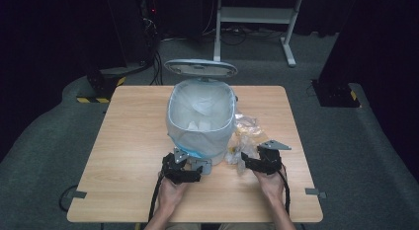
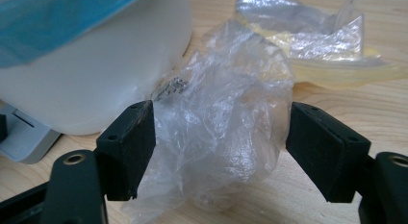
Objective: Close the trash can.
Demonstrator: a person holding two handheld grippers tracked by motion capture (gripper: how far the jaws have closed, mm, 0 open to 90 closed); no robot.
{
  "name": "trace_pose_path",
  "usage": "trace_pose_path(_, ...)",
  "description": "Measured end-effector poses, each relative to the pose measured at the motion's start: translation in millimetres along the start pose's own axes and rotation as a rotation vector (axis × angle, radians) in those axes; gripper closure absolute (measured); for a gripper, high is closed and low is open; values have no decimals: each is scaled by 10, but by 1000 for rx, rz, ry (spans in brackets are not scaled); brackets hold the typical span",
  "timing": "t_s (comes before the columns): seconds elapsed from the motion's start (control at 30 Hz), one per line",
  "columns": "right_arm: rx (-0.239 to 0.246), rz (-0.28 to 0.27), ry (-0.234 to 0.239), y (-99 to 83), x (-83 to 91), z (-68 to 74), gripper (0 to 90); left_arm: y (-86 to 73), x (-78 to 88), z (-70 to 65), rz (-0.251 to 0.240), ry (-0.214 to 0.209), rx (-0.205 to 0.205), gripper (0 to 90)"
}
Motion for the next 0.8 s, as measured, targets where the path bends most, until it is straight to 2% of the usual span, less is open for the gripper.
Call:
trace_pose_path(0.17, -15, 28, 12, -81, -66, -11, 319, 0, -1, 3, 0, 1, -1, 24)
trace_pose_path(0.3, -5, 31, 32, -120, -89, -11, 418, 0, -1, 3, 0, 0, 0, 24)
trace_pose_path(0.5, 39, 67, 34, -219, -108, -6, 648, -1, -3, 3, 2, -3, 6, 24)
trace_pose_path(0.63, 54, 82, 37, -267, -100, -9, 765, 1, -4, 11, 2, -4, 6, 24)
trace_pose_path(0.8, 80, 84, 53, -278, -83, 11, 838, 0, -4, 11, 4, -6, 9, 25)
Point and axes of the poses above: each handheld gripper's, and its own axes: x roughly backward along the jaws, y roughly out of its top, z roughly to its left, the point moved 7 cm from there along -x, roughly forward along the jaws, and after that the axes turned 10 degrees about -z, right-handed, at the moved point
